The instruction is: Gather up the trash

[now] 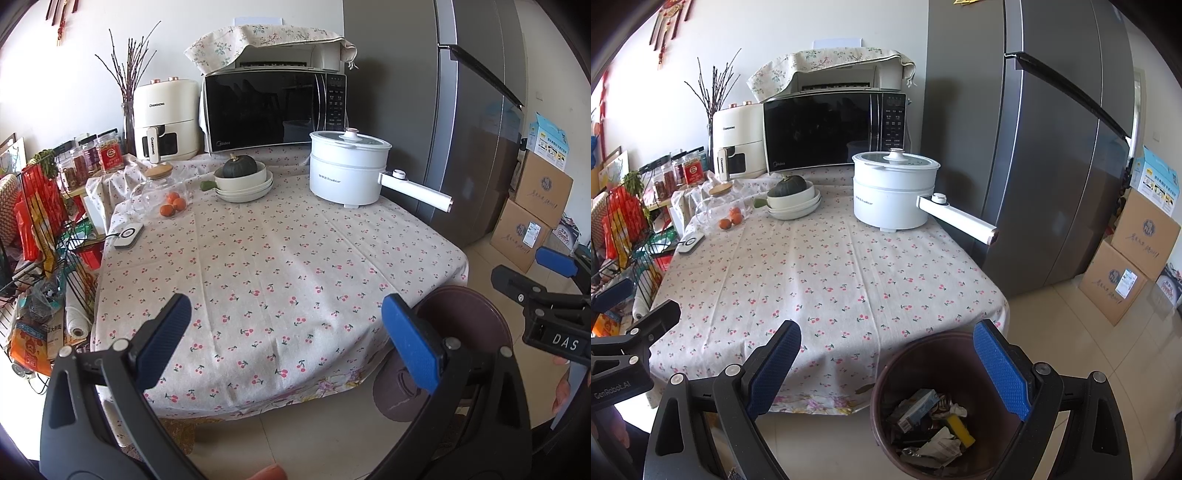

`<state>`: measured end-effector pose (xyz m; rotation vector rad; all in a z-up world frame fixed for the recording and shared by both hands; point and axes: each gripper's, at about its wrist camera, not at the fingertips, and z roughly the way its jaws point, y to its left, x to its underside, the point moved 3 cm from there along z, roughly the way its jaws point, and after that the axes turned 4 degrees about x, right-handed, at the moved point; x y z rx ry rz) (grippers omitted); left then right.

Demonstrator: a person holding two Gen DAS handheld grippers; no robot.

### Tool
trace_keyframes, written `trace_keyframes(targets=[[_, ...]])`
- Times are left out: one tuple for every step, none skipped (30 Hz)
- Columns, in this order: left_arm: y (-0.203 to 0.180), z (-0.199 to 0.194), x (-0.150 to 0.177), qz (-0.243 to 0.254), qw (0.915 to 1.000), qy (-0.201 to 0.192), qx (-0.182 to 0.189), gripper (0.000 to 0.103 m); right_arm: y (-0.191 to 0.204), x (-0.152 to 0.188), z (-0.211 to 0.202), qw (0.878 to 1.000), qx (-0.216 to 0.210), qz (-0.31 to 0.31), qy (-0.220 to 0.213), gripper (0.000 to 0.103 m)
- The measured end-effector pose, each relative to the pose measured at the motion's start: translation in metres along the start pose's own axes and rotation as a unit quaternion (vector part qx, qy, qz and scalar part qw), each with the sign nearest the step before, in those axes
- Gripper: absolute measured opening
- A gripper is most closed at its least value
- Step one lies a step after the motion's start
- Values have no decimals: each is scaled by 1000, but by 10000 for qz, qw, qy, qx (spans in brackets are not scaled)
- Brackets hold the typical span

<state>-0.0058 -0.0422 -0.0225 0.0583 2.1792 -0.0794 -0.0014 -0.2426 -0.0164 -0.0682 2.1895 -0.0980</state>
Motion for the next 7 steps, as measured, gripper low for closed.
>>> trace_keyframes(targets=[[0,1,0,-5,10000,29,11,102,1,1,0,10000,0,1,-2,96],[0,2,1,-10,10000,65,25,102,1,1,0,10000,0,1,-1,96],[0,4,1,-16,9999,121,46,102,1,1,0,10000,-6,3,-4,96],[0,6,1,-31,9998,185,68,102,2,1,0,10000,-24,2,-14,96],[1,7,1,-44,9996,252,81,102,3,1,0,10000,-38,-5,-19,96],[3,9,0,-69,9994,331,76,102,5,1,-1,10000,-57,-18,-27,96],[5,11,-1,-88,9990,425,103,102,7,2,-1,10000,-87,-34,-22,99]])
